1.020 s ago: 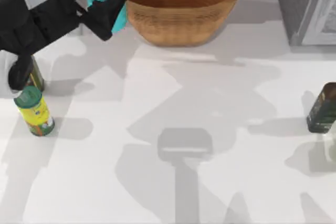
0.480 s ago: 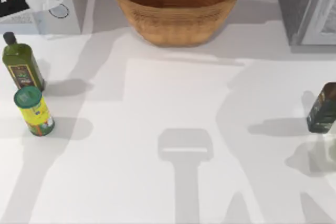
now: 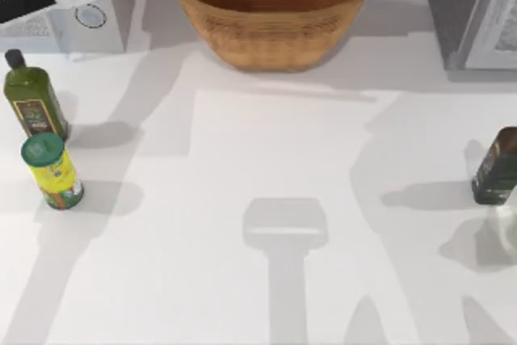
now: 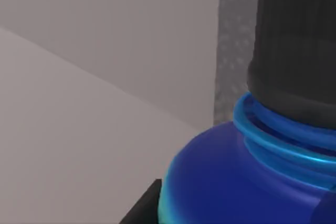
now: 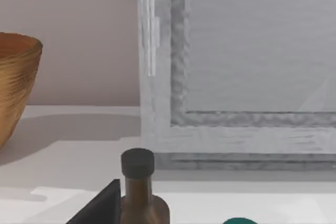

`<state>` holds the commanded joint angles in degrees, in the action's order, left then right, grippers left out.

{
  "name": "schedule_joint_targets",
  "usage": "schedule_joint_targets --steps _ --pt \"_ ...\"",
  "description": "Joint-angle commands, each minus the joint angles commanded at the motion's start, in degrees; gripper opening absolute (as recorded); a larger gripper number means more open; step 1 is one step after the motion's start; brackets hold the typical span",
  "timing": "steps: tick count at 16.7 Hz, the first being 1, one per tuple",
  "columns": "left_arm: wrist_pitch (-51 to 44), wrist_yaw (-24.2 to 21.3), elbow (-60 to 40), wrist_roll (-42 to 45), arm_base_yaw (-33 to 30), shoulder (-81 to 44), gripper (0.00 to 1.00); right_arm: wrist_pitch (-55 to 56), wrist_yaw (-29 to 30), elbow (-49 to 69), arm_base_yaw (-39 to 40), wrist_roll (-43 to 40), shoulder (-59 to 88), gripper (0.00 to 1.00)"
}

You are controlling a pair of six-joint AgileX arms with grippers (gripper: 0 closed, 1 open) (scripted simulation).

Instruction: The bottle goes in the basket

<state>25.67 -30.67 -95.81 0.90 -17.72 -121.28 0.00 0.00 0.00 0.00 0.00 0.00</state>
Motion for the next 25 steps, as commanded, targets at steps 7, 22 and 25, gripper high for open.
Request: schedule_joint_targets --steps 7,22,25 --pt "-0.24 2.13 -11.23 -0.22 -2.37 -10.46 0.00 0.00 0.00 0.00 0.00 0.00 0.00 1.00" --pt "-0.79 2.84 -14.09 -0.32 -3.20 -13.46 0.68 0.00 0.00 0.00 0.00 0.00 0.00 1.00" --pt "-0.79 2.84 -14.09 -0.32 -3.20 -13.46 0.90 0.00 0.00 0.00 0.00 0.00 0.00 1.00"
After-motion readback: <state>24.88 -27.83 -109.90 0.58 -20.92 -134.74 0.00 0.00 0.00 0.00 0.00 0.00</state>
